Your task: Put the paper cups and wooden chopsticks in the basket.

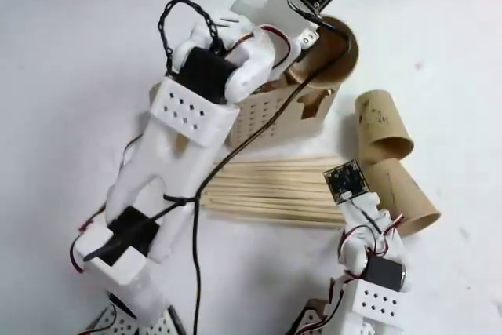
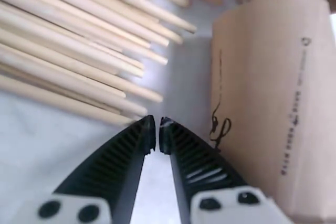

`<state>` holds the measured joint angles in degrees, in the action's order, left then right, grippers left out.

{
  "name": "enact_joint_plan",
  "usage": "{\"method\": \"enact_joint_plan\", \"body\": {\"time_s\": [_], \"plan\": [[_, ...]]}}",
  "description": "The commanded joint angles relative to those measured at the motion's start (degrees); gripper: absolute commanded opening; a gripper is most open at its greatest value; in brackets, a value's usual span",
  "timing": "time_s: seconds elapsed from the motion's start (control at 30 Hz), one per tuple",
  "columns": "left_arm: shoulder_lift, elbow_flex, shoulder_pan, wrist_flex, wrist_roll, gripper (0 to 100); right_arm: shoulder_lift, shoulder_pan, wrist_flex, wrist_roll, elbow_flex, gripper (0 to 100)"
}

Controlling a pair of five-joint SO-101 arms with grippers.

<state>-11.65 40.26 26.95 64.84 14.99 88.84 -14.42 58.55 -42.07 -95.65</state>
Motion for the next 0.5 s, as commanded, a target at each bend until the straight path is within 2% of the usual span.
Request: {"method": "enact_joint_plan", "body": {"time_s": [0.0,0.33,0.47], "plan": [[0.3,1.7,-0.4,-1.5,-0.8,12,0.3,-0.9,-1.2,-0.4,-0.2,2.8],[-6.2,2.2,-0.9,-4.7,-0.8,12,0.3,-0.9,-1.2,-0.4,-0.2,2.8],[-5.7,2.5,-1.5,-6.9,-3.1,12,0.3,-0.9,-1.2,-0.4,-0.2,2.8]]}}
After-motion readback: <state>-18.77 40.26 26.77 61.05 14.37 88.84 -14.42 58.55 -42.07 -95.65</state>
